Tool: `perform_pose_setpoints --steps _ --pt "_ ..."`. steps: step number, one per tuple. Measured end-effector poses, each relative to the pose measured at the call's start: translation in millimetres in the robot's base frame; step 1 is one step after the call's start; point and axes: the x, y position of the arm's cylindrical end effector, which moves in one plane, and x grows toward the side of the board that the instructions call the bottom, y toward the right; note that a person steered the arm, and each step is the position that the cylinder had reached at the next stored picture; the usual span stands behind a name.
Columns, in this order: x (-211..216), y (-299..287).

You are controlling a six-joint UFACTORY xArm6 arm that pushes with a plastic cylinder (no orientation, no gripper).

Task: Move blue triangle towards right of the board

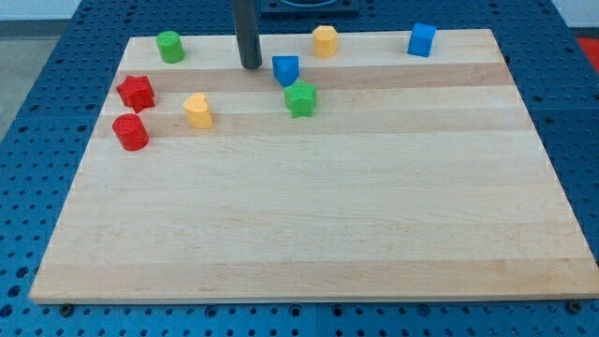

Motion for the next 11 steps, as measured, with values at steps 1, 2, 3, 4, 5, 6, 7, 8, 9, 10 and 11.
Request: perform_pose_setpoints --steps 1,2,3,4,5,6,7,8,9,10,11 --pt "25 30" --pt "38 92" --pt "38 148" --pt "39 134" --pt "40 99" --pt "40 61" --pt "34 43" --pt "14 46" --pt "6 64" --pt "6 111" --pt "6 167"
